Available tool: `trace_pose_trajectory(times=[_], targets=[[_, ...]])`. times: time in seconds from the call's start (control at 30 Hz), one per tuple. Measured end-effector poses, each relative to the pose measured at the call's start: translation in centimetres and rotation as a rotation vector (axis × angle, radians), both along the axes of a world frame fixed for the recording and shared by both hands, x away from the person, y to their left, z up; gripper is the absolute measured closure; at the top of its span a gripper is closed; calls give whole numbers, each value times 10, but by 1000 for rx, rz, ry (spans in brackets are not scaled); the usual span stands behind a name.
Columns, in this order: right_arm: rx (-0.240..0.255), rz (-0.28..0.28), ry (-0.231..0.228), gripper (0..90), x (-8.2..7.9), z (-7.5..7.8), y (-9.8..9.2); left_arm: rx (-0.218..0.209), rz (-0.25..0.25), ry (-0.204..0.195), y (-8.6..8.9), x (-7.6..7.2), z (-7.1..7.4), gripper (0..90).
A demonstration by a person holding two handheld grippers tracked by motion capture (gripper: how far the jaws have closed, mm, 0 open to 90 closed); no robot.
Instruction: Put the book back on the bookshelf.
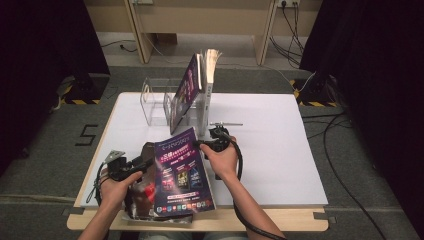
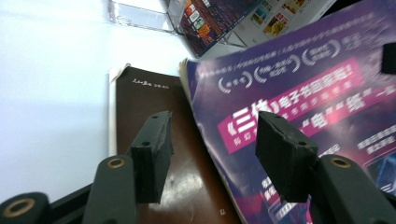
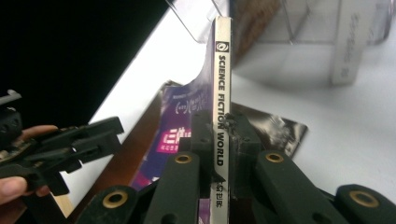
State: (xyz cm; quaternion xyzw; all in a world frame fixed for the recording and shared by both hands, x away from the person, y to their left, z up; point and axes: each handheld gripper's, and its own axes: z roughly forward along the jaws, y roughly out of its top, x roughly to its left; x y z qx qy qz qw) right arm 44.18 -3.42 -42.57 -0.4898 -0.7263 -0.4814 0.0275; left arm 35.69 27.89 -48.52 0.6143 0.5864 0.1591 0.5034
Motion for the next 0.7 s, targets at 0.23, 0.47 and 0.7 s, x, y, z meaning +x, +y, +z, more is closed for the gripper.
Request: trace_pose_trajectory(times=[0.23, 0.47, 0.7], targets=[[15, -23, -113, 831, -11, 19, 2, 15, 11, -16, 3, -4, -3, 457], [31, -48, -208, 831, -17, 38, 2, 14, 22, -22, 5, -6, -3, 460], [67, -63, -268, 831, -20, 58, 5, 14, 24, -22, 4, -7, -5, 462]])
